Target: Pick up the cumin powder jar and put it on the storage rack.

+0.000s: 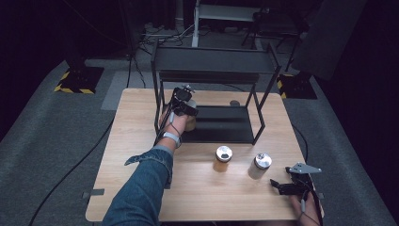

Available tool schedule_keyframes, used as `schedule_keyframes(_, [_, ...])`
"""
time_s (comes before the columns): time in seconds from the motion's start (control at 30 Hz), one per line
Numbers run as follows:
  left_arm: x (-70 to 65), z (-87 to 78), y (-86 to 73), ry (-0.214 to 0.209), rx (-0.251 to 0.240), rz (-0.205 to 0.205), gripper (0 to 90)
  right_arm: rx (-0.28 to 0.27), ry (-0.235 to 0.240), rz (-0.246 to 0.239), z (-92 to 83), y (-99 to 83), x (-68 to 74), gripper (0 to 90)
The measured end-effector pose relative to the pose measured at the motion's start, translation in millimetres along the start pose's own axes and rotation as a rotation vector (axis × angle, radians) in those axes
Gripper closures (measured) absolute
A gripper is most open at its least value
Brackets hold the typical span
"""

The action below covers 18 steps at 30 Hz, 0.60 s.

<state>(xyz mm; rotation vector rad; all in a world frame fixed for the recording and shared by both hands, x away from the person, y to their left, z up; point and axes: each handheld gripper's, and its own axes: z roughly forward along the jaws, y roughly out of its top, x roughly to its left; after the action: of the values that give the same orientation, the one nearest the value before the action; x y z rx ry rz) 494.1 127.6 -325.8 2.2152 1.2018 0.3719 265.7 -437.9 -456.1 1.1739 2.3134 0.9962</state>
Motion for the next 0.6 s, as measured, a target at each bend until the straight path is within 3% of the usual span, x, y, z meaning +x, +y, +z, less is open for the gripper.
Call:
schedule_keyframes(0.27, [-5.4,-3.3,-3.3,0.031,-0.037,0.028,27.6,0.001,0.0,0.001,0.0,0.1,0.1,5.9])
schedule_keyframes(0.43, [-5.3,-8.1,-4.2,0.019,-0.038,0.028,15.0,0.001,-0.001,0.001,-0.1,0.1,0.3,5.9])
schedule_keyframes(0.6, [-2.7,-23.9,-8.9,-0.001,-0.062,0.016,9.5,0.0,-0.002,0.0,0.0,0.0,0.6,5.9])
